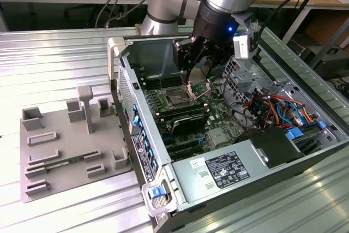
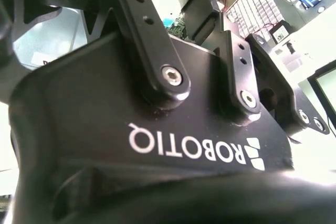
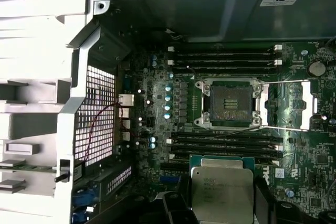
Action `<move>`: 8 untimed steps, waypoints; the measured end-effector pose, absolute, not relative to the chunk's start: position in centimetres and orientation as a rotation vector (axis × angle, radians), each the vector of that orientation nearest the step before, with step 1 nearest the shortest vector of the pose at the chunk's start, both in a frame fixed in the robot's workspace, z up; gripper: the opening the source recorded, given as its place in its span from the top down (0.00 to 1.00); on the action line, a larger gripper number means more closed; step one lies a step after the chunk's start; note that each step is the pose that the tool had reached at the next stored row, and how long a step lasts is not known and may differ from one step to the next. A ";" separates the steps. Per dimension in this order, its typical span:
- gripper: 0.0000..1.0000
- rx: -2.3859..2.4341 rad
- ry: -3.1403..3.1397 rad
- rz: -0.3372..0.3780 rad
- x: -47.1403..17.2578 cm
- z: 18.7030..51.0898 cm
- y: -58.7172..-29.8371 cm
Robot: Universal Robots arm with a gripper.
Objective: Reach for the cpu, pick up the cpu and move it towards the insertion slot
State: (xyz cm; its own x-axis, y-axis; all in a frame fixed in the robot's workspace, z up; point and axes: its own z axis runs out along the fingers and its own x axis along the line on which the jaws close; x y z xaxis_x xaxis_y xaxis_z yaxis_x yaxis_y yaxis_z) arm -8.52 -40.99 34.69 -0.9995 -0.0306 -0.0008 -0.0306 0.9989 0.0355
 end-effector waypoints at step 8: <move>0.45 -0.048 3.140 0.056 -8.0 34.5 -41.0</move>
